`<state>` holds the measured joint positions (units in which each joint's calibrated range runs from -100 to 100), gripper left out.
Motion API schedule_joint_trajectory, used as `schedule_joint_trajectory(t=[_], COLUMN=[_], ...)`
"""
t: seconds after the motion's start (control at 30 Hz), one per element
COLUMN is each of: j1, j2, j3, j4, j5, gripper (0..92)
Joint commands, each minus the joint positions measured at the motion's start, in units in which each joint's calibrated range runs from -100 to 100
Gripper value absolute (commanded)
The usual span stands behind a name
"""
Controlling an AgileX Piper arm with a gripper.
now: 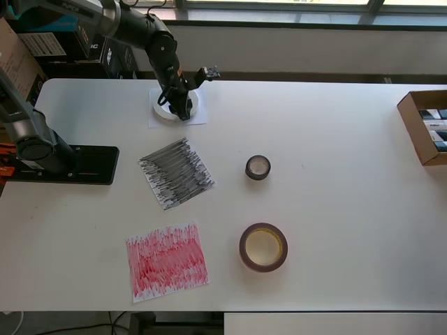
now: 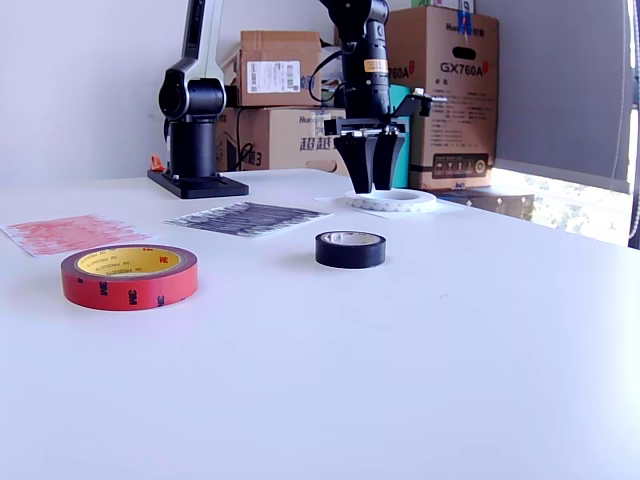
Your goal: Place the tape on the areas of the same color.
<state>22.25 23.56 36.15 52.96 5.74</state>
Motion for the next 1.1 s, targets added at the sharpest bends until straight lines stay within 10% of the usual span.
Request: schedule_joint_trajectory(t=[0.0,1.07], j1=[0.7,-28.8], j2=[-0.1,12.7], j3=[-2.8,-32.4], j4=[0.9,5.9], j5=[0.2,-2.0], gripper=[51.3,51.2])
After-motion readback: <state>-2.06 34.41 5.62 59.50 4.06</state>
